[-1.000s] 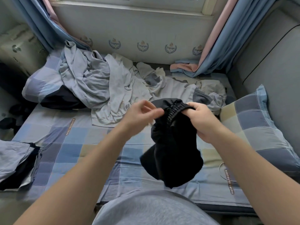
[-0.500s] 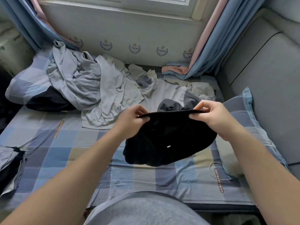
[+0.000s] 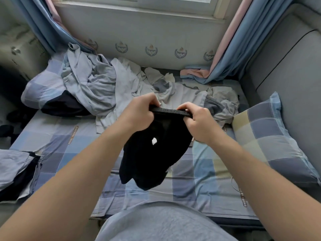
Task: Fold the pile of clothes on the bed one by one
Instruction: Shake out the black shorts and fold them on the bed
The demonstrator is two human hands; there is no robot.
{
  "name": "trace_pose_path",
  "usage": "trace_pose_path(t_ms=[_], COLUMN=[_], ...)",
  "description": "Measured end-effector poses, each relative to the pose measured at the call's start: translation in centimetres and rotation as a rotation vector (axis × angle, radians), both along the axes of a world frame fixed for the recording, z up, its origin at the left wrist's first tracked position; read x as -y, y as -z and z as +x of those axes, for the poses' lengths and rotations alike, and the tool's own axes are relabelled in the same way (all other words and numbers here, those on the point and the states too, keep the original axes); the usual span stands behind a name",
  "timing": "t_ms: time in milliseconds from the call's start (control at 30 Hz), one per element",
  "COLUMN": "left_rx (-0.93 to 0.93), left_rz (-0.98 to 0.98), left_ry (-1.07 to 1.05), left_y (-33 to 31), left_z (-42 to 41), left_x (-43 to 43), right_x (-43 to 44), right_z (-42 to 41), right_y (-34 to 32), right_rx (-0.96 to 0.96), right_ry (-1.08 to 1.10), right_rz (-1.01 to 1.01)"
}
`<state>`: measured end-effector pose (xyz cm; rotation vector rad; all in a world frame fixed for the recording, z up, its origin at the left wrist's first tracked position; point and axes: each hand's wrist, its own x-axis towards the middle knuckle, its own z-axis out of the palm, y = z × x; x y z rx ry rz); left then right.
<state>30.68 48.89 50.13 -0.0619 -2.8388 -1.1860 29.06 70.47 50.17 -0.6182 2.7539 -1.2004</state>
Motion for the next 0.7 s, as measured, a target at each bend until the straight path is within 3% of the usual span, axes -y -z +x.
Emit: trace_pose_path(t_ms=[200,367,433,567,700], left_rx=[0.248,0.369,0.412,0.511,0.508], left_rz=[-0.15,-0.192,-0.122,0.304,0.28], left_ry=[-0.274,-0.327,-0.36,-0.394,-0.311], left_y=[4.2,4.7,4.8,5.0,4.9], left_z=[0.0,0.5,0.1,-0.3,-0.3], left_x=[6.2,8.5,7.9,6.2,6.9], right_x=[-4.5,-5.7,-4.8,-3.8,-4.9], right_z=[-4.2,-5.5,-5.4,-4.8,-4.6], right_y=[2.2,3.1,3.3,3.5,3.5], right_rx=[0.033,0.081,0.073,0.18,0.247], right_ry=[0.128,0.129,0.108,0.064,0.056], right_rz=[0.327,0.477,0.453,0.164,0.134])
